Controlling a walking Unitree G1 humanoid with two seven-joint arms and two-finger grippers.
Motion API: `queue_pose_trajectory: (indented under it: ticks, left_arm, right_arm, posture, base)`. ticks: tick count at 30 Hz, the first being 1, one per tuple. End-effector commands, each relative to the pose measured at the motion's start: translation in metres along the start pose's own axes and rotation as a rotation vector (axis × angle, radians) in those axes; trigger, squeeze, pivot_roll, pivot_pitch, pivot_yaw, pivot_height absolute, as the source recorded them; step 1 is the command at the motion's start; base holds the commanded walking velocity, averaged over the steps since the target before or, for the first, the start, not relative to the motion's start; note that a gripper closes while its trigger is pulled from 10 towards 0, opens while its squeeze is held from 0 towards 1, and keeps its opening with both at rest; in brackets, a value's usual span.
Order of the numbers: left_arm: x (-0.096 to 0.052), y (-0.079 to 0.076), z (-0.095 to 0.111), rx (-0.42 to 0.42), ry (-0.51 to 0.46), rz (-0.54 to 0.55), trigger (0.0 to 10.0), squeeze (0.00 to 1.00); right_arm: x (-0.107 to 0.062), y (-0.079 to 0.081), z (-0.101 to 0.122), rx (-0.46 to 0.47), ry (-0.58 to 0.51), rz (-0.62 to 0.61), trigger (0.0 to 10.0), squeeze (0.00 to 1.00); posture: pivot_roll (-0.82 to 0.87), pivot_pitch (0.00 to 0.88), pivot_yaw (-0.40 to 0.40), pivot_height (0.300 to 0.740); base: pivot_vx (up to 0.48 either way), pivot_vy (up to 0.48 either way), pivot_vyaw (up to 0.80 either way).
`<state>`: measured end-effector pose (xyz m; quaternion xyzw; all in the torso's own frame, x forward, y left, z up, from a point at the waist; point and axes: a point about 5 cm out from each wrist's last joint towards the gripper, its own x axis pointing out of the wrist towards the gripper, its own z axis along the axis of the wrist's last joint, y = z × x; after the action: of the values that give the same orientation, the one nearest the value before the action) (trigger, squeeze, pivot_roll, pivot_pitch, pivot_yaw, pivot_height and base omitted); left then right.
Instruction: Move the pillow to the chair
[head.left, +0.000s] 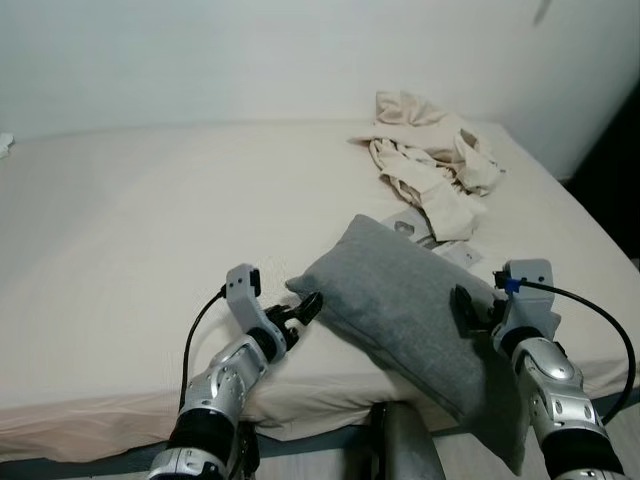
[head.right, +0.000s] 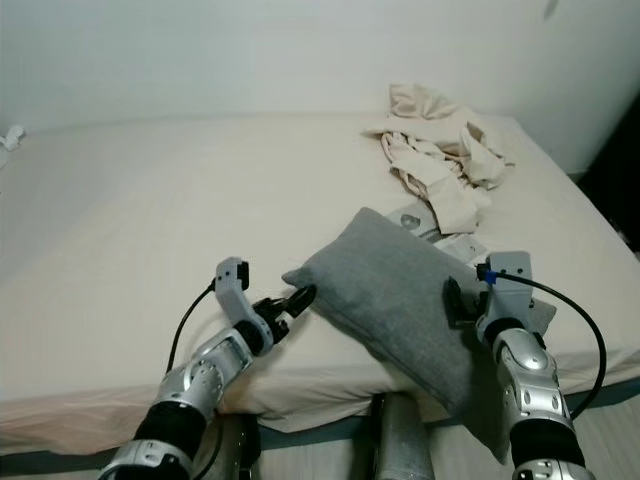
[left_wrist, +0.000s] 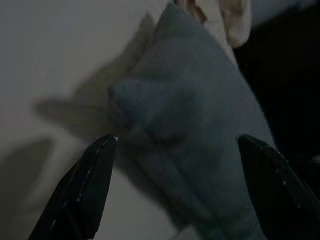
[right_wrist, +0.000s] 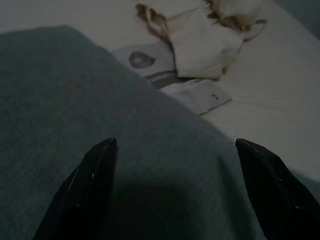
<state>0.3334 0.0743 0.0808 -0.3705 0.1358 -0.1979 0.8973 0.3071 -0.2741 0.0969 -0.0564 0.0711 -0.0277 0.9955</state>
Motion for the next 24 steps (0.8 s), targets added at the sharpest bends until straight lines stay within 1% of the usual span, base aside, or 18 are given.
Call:
queue_pose_trajectory:
  ticks: [1,4,5,8,10,11,15,17,18,19,20,21,22,23,24]
  left_arm:
    - [0.004,0.0,-0.003,-0.059,-0.016,0.031,10.0,0.0]
    - [0.008,-0.002,-0.001,-0.068,-0.028,0.032,10.0,0.0]
    - [0.011,-0.005,0.001,-0.054,-0.034,0.032,10.0,0.0]
    - [0.012,-0.005,0.001,-0.037,-0.037,0.036,10.0,0.0]
    - [0.013,-0.004,0.002,-0.034,-0.047,0.051,10.0,0.0]
    - [0.015,-0.002,0.005,-0.012,-0.067,0.097,10.0,0.0]
    - [0.018,-0.002,0.008,-0.027,-0.085,0.128,10.0,0.0]
    - [0.022,-0.006,0.01,-0.074,-0.095,0.12,10.0,0.0]
    - [0.022,-0.006,0.01,-0.074,-0.095,0.12,10.0,0.0]
    - [0.03,-0.019,0.01,-0.197,-0.093,0.066,10.0,0.0]
    - [0.033,-0.026,0.009,-0.236,-0.091,0.037,10.0,0.0]
    - [0.035,-0.03,0.009,-0.258,-0.089,0.019,10.0,0.0]
    - [0.038,-0.038,0.007,-0.285,-0.08,-0.012,10.0,0.0]
    - [0.038,-0.038,0.007,-0.285,-0.08,-0.012,10.0,0.0]
    - [0.04,-0.042,0.005,-0.301,-0.074,-0.032,10.0,0.0]
  right_arm:
    - [-0.005,0.005,-0.008,0.026,0.024,0.012,10.0,0.0]
    - [-0.007,0.008,-0.008,0.03,0.021,0.022,10.0,0.0]
    - [-0.01,0.012,-0.008,0.034,0.016,0.029,10.0,0.0]
    - [-0.011,0.015,-0.008,0.035,0.012,0.033,10.0,0.0]
    - [-0.012,0.016,-0.008,0.038,0.009,0.036,10.0,0.0]
    - [-0.014,0.021,-0.005,0.049,-0.006,0.045,10.0,0.0]
    - [-0.015,0.026,-0.002,0.062,-0.02,0.054,10.0,0.0]
    - [-0.017,0.03,0.0,0.068,-0.023,0.063,10.0,0.0]
    - [-0.017,0.03,0.0,0.068,-0.023,0.063,10.0,0.0]
    - [-0.02,0.035,-0.001,0.071,-0.018,0.076,10.0,0.0]
    - [-0.021,0.037,-0.002,0.072,-0.016,0.08,10.0,0.0]
    - [-0.022,0.038,-0.002,0.073,-0.015,0.081,10.0,0.0]
    - [-0.022,0.039,-0.003,0.075,-0.013,0.083,10.0,0.0]
    - [-0.022,0.039,-0.003,0.075,-0.013,0.083,10.0,0.0]
    - [-0.023,0.04,-0.003,0.076,-0.012,0.084,10.0,0.0]
  posture:
    - [-0.03,0.224,0.023,0.593]
    - [-0.04,0.243,0.035,0.593]
    - [-0.05,0.265,0.048,0.593]
    - [-0.06,0.273,0.053,0.593]
    - [-0.06,0.285,0.062,0.593]
    - [-0.08,0.305,0.074,0.593]
    - [-0.08,0.311,0.079,0.593]
    - [-0.08,0.316,0.08,0.593]
    - [-0.08,0.316,0.08,0.593]
    - [-0.08,0.316,0.08,0.593]
    - [-0.08,0.314,0.079,0.593]
    - [-0.08,0.314,0.079,0.593]
    - [-0.08,0.314,0.079,0.593]
    - [-0.08,0.314,0.079,0.593]
    - [-0.08,0.313,0.078,0.593]
  base:
    - [0.0,0.0,0.0]
    - [0.0,0.0,0.0]
    - [0.0,0.0,0.0]
    - [0.0,0.0,0.0]
    - [0.0,0.0,0.0]
    - [0.0,0.0,0.0]
    - [0.0,0.0,0.0]
    - [0.0,0.0,0.0]
    - [0.0,0.0,0.0]
    - [0.0,0.0,0.0]
    - [0.0,0.0,0.0]
    - [0.0,0.0,0.0]
    - [0.0,0.0,0.0]
    - [0.0,0.0,0.0]
    - [0.0,0.0,0.0]
